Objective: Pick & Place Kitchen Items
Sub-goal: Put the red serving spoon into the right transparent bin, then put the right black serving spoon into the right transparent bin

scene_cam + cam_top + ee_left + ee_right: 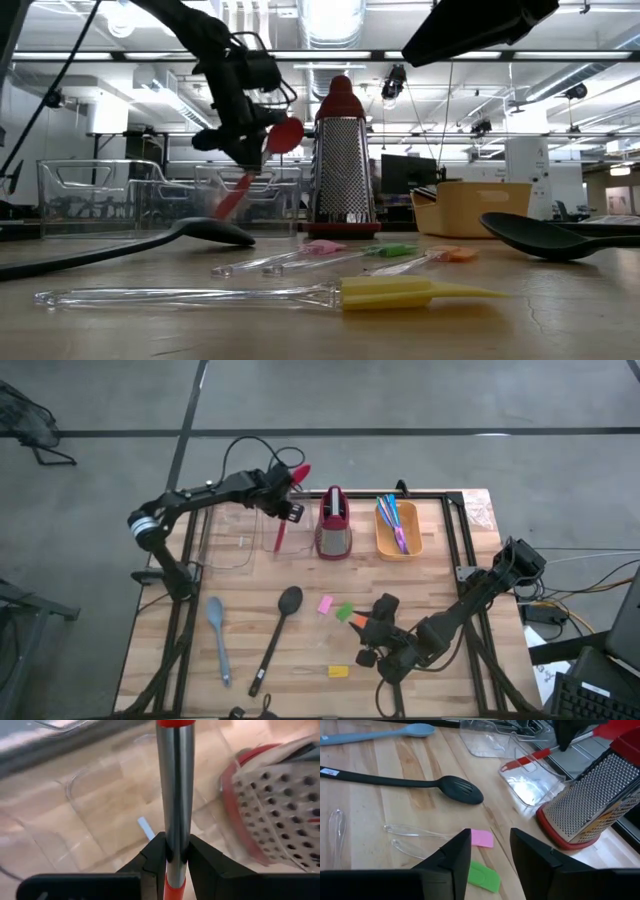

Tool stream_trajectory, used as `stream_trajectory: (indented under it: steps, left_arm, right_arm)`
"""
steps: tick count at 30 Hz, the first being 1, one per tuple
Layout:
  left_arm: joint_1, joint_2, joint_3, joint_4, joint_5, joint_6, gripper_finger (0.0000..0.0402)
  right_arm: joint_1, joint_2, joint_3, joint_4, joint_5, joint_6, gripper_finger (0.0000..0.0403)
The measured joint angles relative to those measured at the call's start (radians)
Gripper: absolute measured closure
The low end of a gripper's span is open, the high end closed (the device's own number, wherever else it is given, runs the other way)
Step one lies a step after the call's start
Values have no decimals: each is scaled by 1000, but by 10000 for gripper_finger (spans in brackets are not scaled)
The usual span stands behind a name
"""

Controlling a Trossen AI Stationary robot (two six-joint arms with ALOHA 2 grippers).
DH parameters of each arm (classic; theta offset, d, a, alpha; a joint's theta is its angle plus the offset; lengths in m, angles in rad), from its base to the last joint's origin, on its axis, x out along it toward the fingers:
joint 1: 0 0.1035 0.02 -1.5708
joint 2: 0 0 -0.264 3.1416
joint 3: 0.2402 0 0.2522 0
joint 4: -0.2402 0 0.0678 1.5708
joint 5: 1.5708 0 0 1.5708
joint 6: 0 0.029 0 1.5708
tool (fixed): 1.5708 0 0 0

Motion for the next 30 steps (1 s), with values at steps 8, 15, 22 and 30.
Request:
stream_trajectory:
  steps: [8,15,22,30]
  left_arm:
    - [0,42,-2,-2,39,-7,333]
    - [0,43,-2,-2,43,-7,317]
    - [0,41,-3,0,38,-1,280]
    - [-1,-1,3,9,49,108,230]
  right_arm:
    - [0,0,-1,1,0,0,287]
    - [0,0,-1,0,0,0,293]
    - [0,0,-1,1,0,1,278]
    - [0,-3,0,0,-31,10,255]
